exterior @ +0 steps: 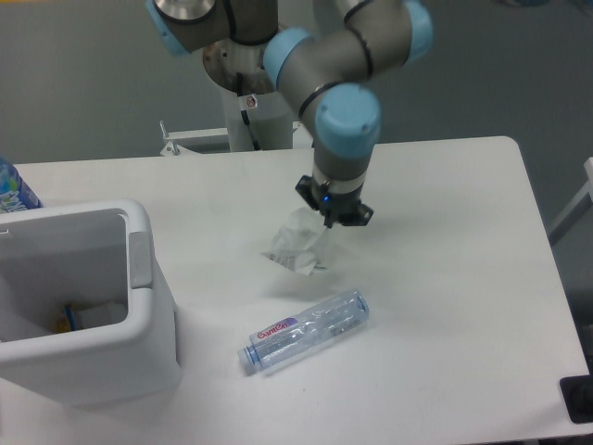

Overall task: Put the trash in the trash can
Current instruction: 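Lift the gripped tissue up off the table, then carry the tissue over the white bin and open the gripper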

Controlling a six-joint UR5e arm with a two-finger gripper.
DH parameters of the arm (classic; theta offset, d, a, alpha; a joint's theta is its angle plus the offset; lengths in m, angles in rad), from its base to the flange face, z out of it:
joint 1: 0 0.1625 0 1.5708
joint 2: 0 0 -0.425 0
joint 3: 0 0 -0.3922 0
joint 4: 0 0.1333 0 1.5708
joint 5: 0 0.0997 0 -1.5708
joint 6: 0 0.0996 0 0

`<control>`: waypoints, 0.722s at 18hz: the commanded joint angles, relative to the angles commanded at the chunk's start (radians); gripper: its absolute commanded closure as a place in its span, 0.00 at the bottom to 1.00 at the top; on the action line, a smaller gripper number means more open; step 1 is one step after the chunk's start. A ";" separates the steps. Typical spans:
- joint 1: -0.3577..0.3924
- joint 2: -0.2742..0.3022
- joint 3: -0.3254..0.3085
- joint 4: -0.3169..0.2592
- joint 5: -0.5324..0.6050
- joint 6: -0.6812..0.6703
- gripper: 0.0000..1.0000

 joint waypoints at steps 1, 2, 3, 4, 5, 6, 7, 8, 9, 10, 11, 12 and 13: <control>0.008 0.000 0.035 0.002 -0.048 -0.048 1.00; 0.017 0.000 0.071 0.002 -0.100 -0.085 1.00; 0.021 0.000 0.098 0.002 -0.155 -0.123 1.00; 0.023 0.000 0.124 0.002 -0.202 -0.173 1.00; 0.029 0.000 0.150 0.002 -0.239 -0.227 1.00; 0.026 0.002 0.178 0.003 -0.266 -0.282 1.00; 0.023 0.009 0.204 0.003 -0.279 -0.338 1.00; 0.017 0.018 0.226 0.003 -0.287 -0.391 1.00; 0.012 0.031 0.238 0.003 -0.296 -0.439 1.00; 0.008 0.046 0.244 0.011 -0.303 -0.480 1.00; -0.024 0.064 0.241 0.038 -0.315 -0.541 1.00; -0.059 0.075 0.237 0.058 -0.316 -0.582 1.00; -0.093 0.078 0.235 0.077 -0.315 -0.615 1.00</control>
